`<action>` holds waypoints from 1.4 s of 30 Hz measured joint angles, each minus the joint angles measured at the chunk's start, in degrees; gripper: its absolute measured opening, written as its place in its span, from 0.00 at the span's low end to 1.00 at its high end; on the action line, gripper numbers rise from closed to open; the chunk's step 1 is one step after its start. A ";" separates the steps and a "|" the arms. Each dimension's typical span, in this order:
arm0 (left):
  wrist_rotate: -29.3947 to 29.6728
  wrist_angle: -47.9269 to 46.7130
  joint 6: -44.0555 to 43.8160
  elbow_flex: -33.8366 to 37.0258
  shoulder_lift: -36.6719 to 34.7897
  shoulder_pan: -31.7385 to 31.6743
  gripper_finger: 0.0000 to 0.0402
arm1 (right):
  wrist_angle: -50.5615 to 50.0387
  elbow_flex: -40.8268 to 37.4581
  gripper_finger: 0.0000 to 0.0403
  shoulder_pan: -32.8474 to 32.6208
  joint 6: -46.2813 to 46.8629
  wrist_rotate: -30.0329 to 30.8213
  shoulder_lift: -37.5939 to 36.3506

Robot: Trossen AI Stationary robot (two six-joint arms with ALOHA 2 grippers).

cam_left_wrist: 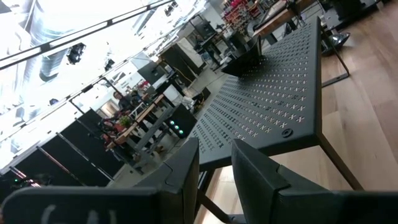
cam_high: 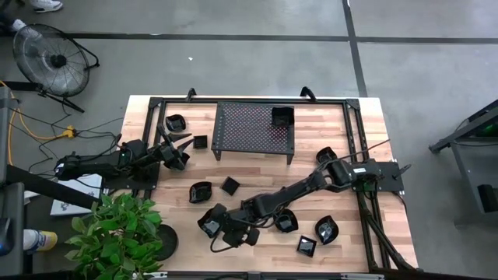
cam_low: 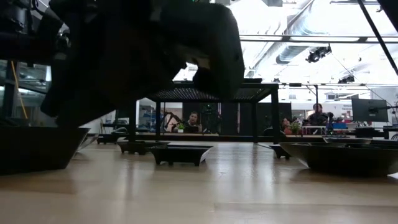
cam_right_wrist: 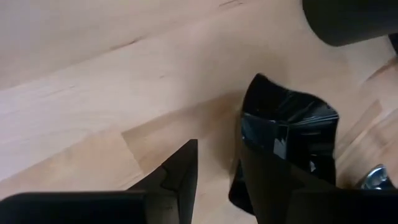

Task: Pick & Place Mini shaped plates
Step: Stack the distorted square plate on the distorted square plates on the shelf

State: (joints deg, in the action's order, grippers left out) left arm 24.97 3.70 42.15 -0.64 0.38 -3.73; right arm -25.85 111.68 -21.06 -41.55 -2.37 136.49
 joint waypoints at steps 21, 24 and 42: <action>0.00 0.00 0.00 0.00 0.02 -0.01 0.23 | 5.10 0.02 0.45 1.51 -0.71 2.91 2.36; 0.00 0.02 -0.01 0.00 0.02 0.00 0.23 | 4.60 0.00 0.43 1.54 0.27 2.97 2.36; 0.02 0.01 -0.02 0.00 0.02 0.00 0.23 | 3.86 0.00 0.26 1.51 1.26 4.17 2.33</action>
State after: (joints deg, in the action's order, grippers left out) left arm 24.99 3.71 42.13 -0.64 0.40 -3.73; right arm -22.00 111.68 -19.55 -40.29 1.80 138.82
